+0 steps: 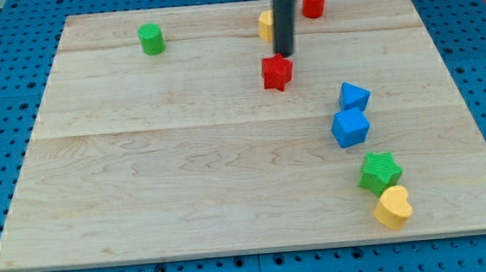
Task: Place the hexagon below the green circle
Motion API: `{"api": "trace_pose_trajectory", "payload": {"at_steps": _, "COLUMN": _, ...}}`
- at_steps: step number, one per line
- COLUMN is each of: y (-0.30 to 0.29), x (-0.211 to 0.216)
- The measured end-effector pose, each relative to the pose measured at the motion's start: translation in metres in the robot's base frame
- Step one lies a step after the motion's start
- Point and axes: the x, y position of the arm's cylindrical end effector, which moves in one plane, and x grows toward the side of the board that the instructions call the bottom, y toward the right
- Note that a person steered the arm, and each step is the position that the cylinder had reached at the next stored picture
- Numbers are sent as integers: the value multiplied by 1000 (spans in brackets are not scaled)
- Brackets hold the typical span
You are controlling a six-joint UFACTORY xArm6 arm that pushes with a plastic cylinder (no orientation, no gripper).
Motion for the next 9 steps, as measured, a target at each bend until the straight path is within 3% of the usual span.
{"api": "trace_pose_trajectory", "payload": {"at_steps": 1, "y": 20, "x": 19}}
{"api": "trace_pose_trajectory", "payload": {"at_steps": 2, "y": 47, "x": -25}}
{"api": "trace_pose_trajectory", "payload": {"at_steps": 3, "y": 24, "x": -68}}
{"api": "trace_pose_trajectory", "payload": {"at_steps": 4, "y": -49, "x": -86}}
{"api": "trace_pose_trajectory", "payload": {"at_steps": 5, "y": -122, "x": -26}}
{"api": "trace_pose_trajectory", "payload": {"at_steps": 7, "y": -44, "x": -71}}
{"api": "trace_pose_trajectory", "payload": {"at_steps": 8, "y": -69, "x": -8}}
{"api": "trace_pose_trajectory", "payload": {"at_steps": 9, "y": -116, "x": 26}}
